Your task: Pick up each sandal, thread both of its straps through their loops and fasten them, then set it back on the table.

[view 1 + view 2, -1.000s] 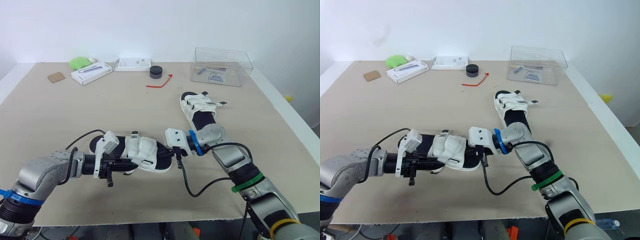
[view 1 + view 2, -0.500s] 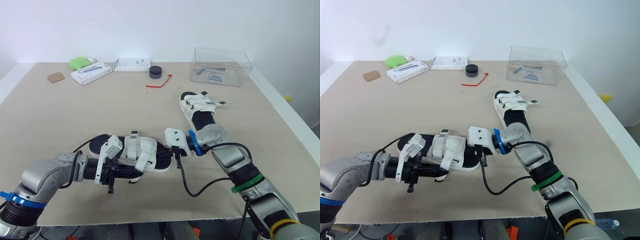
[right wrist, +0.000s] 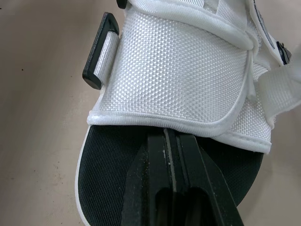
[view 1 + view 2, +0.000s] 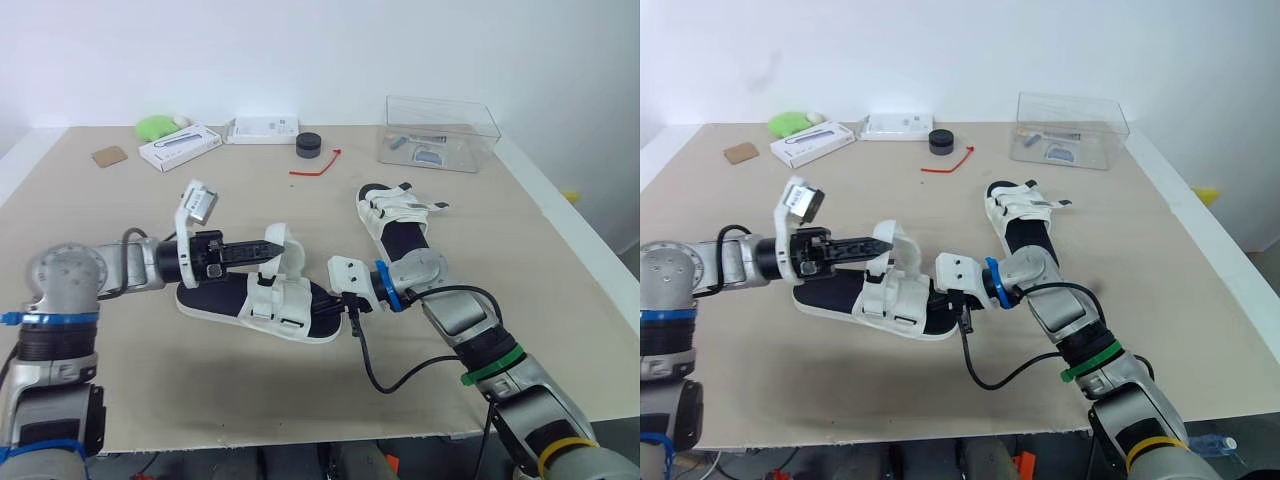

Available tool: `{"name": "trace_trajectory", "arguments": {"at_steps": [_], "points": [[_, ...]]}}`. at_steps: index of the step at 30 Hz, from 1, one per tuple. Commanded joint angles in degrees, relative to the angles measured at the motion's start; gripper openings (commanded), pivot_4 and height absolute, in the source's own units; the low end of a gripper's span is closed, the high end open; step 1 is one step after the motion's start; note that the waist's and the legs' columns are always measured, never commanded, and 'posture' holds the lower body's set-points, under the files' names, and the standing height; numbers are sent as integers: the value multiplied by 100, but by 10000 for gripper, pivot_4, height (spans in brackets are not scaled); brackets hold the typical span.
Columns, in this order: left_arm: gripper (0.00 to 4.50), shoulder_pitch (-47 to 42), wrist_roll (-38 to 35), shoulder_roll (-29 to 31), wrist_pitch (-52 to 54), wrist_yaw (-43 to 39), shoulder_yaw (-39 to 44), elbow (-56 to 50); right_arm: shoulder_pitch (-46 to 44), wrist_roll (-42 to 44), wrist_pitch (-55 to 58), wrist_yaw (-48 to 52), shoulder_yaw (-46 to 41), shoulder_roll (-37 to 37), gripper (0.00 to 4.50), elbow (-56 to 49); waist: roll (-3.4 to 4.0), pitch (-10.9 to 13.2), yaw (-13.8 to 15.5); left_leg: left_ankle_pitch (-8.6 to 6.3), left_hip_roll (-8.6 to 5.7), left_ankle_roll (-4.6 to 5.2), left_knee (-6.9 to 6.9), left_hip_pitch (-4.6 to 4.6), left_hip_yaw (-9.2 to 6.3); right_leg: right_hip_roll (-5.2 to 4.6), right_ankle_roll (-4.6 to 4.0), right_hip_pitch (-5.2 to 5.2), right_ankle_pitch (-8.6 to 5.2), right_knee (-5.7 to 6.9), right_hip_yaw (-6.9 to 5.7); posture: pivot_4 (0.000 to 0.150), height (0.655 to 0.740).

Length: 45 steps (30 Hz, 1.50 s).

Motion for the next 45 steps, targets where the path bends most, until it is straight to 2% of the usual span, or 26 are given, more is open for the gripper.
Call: {"name": "trace_trajectory", "arguments": {"at_steps": [1, 9, 24, 37, 45], "points": [[1163, -35, 257, -106, 107, -228, -246, 70, 128, -270, 110, -51, 207, -84, 0, 303, 0, 0, 7, 1, 0, -1, 0, 0, -2, -1, -2, 0, 1, 0, -2, 1500, 7400], [1163, 73, 829, -323, -93, -633, -699, 15, 213, -254, 192, -70, 184, -160, 0, 176, 0, 0, 11, 8, 1, -11, 0, 0, -4, 4, -8, 0, 7, 3, -5, 1500, 7400], [1163, -162, 1443, -750, -305, -738, -641, 261, 195, -270, 163, -112, 217, -110, 0, 202, 0, 0, 17, 8, -2, -10, 24, -1, -6, 1, 6, 9, 16, 3, -5, 1500, 7400], [1163, -227, 1608, -853, -238, -832, -551, 226, 204, -259, 176, -141, 230, -107, 0, 178, 0, 0, 16, 9, -3, -7, 44, -4, -5, 2, 14, 14, 27, 4, -3, 1500, 7400], [1163, -75, 1331, -822, 331, -935, -504, -159, 199, -266, 141, -135, 235, -108, 0, 199, 0, 0, 11, 9, -2, -6, 44, -6, -4, 3, 14, 11, 27, 3, -2, 1500, 7400]]}}
